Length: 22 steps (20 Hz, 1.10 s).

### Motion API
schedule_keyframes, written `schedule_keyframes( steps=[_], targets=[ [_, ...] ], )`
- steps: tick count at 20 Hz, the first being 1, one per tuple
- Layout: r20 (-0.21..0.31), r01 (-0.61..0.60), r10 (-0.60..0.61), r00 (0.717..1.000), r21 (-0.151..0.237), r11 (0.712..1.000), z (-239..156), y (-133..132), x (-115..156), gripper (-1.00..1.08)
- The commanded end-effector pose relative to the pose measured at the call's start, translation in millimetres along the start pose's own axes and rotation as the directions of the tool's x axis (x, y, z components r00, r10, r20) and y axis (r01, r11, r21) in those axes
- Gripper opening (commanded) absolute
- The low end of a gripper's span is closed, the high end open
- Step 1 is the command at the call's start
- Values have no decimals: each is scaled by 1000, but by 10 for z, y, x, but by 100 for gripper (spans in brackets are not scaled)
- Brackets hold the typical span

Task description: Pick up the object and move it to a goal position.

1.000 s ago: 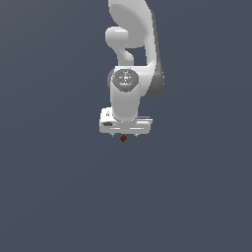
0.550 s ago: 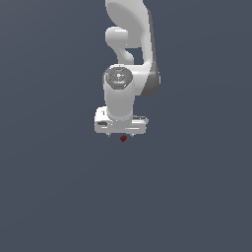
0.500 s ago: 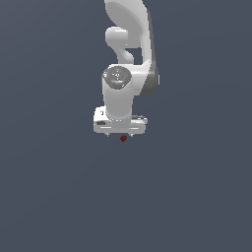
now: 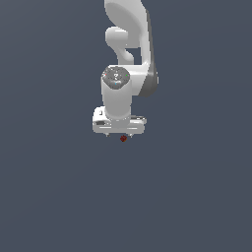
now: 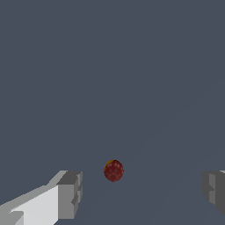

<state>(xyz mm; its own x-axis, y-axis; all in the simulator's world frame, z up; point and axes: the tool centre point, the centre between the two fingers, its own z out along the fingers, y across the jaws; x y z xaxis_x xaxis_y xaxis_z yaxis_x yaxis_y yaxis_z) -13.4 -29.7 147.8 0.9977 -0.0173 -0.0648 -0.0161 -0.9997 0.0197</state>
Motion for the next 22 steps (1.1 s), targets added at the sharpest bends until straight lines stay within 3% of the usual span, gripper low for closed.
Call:
schedule_keyframes(
  steps=[1, 22],
  targets=[
    [-3, -3, 3, 1000, 1, 1000, 56, -9, -28, 100],
    [-61, -59, 60, 996, 23, 998, 811, -162, -569, 100]
  ],
)
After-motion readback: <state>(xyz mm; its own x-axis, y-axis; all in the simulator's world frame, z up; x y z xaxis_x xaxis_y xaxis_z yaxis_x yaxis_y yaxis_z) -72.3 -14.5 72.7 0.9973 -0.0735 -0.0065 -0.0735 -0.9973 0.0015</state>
